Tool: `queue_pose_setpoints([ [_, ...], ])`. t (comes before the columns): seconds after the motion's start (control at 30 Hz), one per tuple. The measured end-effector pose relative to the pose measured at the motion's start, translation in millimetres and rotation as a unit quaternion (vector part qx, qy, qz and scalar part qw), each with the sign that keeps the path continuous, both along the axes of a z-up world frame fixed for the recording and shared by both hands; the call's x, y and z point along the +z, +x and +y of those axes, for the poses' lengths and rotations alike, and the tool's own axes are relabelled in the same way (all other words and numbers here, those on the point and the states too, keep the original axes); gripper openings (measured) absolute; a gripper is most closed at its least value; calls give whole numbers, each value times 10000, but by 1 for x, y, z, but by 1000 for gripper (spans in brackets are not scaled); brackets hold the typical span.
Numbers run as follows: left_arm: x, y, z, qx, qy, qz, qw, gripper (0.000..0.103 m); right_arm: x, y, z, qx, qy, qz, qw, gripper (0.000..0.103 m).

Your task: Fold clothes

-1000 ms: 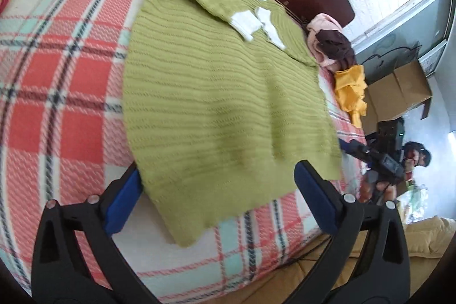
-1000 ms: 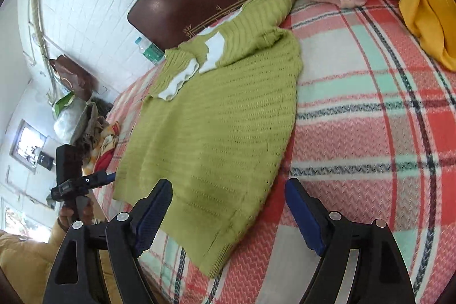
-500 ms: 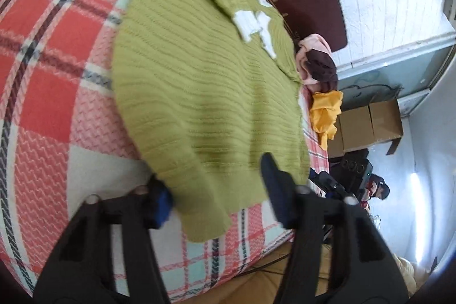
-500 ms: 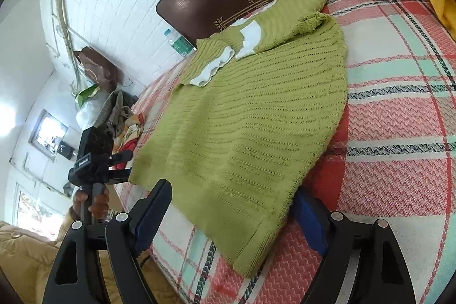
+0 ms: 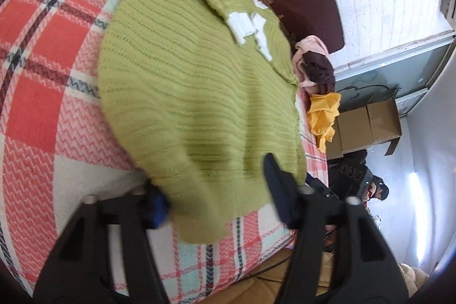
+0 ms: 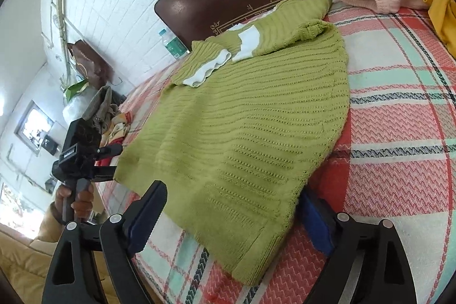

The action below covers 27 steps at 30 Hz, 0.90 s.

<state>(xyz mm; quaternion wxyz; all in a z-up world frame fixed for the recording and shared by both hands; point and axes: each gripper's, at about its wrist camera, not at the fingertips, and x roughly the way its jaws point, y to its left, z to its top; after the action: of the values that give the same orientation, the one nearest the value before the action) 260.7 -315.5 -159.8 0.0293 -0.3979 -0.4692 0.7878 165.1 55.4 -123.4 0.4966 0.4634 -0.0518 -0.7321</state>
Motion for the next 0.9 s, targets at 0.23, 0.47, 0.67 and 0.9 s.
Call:
queue_pose_setpoints([
  [0.23, -12, 6, -12, 173, 154, -238, 9995, 13, -7, -13, 10, -263, 116, -318, 9991, 9],
  [0.47, -19, 4, -20, 82, 698, -62, 9975, 35, -20, -28, 25, -216, -574, -1284, 9898, 19],
  [0.67, -15, -3, -14, 32, 346, -163, 9993, 18, -19, -26, 16, -166, -355, -1083, 9933, 18],
  [0.9, -7, 7, -18, 104, 883, 27, 9960, 10, -16, -31, 27, -143, -969, -1558, 9829, 9],
])
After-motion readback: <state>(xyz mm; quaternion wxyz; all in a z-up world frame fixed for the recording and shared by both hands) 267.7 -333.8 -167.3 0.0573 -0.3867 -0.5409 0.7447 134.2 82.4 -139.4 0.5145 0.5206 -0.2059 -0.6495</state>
